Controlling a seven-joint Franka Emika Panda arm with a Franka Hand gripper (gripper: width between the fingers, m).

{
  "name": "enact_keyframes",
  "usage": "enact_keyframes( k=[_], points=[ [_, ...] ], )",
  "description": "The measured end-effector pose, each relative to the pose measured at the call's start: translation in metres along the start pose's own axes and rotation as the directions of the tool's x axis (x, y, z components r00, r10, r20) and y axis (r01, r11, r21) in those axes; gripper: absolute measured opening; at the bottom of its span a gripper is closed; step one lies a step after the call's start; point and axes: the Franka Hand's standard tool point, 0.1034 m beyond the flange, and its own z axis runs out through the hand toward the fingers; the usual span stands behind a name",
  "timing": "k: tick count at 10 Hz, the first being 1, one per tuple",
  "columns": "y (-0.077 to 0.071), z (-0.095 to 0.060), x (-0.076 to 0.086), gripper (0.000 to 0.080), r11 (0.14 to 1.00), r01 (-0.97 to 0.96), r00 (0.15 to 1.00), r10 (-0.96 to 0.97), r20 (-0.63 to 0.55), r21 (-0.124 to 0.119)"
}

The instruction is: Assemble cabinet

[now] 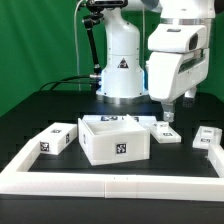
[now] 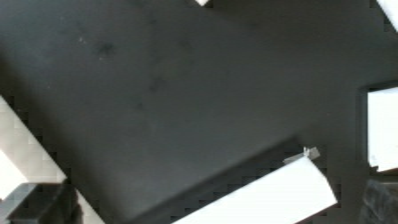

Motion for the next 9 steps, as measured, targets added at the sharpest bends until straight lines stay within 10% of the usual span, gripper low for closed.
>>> enact_keyframes(
  k=[4, 9],
  points=[
    [-0.007, 0.001, -0.031, 0.0798, 0.958, 0.283, 0.959, -0.283, -0.002, -0.037],
    [-0.006, -0.002, -0.047, 0.0798, 0.940, 0.340, 0.941, -0.339, 0.019, -0.015]
  ],
)
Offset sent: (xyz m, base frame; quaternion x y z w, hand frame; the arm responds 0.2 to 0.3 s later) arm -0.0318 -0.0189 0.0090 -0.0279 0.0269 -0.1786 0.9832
